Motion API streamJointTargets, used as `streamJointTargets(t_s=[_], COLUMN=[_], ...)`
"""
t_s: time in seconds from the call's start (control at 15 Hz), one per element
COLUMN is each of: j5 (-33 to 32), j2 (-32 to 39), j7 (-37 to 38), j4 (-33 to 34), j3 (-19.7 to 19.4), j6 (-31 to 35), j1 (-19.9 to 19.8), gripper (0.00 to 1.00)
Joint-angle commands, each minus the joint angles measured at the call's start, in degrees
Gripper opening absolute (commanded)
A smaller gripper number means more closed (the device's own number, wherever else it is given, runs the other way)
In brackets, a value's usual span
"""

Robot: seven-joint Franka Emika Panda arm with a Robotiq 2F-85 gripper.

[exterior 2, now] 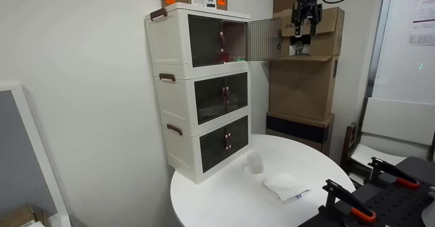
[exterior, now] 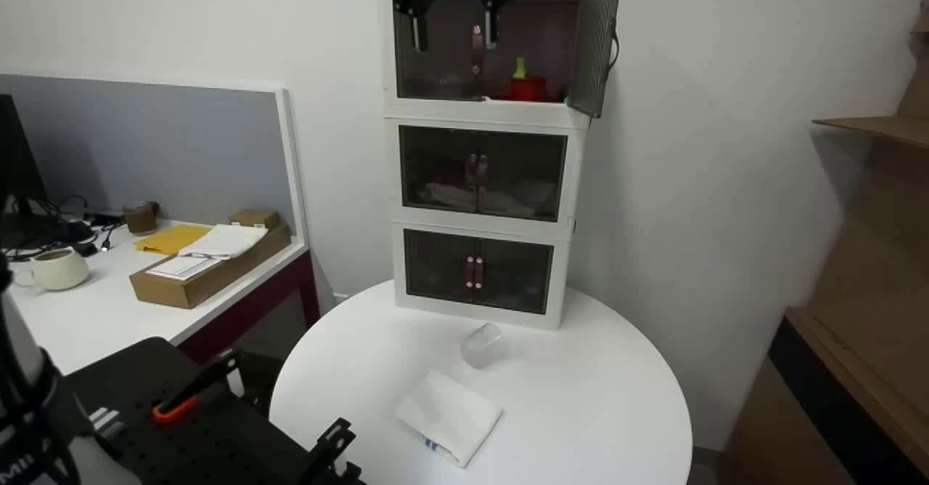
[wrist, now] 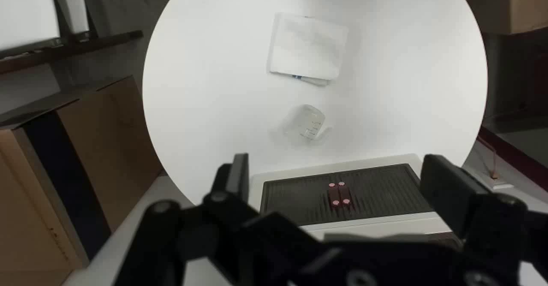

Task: Close the top right cabinet door

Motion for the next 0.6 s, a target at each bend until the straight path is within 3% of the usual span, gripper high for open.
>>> streamJointTargets(t_s=[0.0, 0.27, 0.53], j5=[0.05, -2.53, -2.7], j2=[0.01, 1.13, 5.37], j7=[-0.03, -2.06, -13.74], j4=[0.11, 2.6, 10.77], j3=[0.12, 0.22, -2.21], j6=[-0.07, 3.34, 6.25], j1=[-0.12, -0.17, 0.54], gripper=[1.0, 1.0, 1.0])
